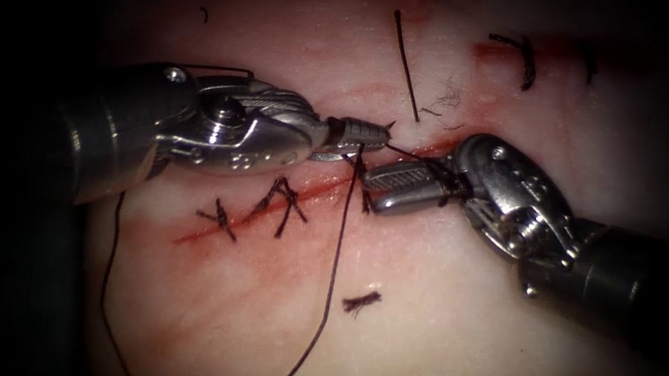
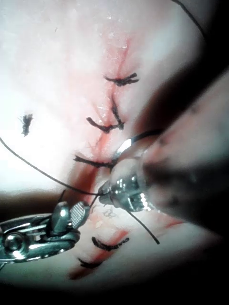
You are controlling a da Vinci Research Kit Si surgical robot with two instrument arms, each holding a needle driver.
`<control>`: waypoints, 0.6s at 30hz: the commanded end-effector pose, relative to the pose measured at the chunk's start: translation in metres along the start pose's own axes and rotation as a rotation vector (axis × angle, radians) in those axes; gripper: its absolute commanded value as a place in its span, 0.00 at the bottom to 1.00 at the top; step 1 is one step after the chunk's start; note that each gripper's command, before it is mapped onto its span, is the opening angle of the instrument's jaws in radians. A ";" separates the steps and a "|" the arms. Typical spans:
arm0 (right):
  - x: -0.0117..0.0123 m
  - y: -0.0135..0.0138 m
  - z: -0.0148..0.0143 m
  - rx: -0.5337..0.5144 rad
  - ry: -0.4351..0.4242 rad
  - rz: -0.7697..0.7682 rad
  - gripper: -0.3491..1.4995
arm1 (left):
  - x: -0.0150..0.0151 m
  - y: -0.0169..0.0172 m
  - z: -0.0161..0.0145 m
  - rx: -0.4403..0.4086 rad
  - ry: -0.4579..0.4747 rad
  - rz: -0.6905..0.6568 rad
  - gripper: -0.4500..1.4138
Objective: Wound Closure
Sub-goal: Loop the suture twice around the right needle driver, counter-clockwise.
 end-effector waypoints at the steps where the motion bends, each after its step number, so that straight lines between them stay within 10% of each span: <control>1: -0.0001 0.0010 0.0005 -0.027 0.029 0.003 0.54 | 0.0000 -0.0004 0.0006 0.004 -0.001 0.002 0.05; 18: 0.0010 0.0030 -0.0003 -0.353 0.147 0.055 0.54 | 0.0038 0.0012 0.0012 0.004 -0.031 -0.017 0.05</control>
